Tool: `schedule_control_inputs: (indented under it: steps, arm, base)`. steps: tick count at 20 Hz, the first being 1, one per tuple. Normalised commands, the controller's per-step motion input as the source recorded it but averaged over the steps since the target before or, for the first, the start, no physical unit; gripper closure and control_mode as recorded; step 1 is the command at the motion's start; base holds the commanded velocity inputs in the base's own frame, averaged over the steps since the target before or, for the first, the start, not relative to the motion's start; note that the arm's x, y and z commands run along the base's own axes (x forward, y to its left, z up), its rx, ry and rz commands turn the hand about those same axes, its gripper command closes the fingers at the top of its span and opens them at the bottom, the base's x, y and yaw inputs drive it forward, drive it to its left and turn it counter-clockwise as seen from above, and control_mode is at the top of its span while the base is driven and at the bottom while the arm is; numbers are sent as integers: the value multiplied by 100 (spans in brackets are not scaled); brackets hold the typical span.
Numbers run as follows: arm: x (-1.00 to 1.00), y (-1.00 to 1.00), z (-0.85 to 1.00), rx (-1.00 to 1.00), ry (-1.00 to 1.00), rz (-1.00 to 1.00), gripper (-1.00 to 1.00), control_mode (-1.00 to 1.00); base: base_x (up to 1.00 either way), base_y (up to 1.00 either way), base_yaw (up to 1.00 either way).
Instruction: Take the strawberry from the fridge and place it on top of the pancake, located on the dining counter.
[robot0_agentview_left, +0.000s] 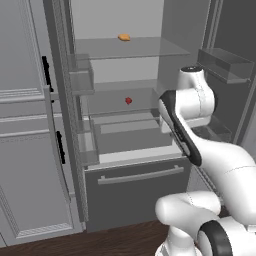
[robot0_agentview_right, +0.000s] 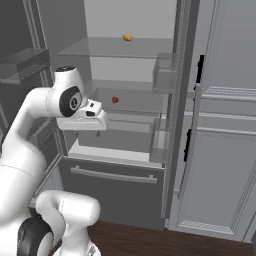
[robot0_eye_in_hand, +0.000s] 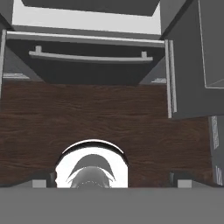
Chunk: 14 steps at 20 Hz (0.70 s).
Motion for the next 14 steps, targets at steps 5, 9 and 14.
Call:
schedule_control_inputs:
  steps: [5,9,14]
  arm:
    - [-24,9,0,11,-5,1,-100,-100]
    - [-44,24,0,11,-15,0,-100,-100]
    - [-55,33,0,1,-17,0,-100,-100]
  base:
    - [0,0,0]
    - [0,0,0]
    - [0,0,0]
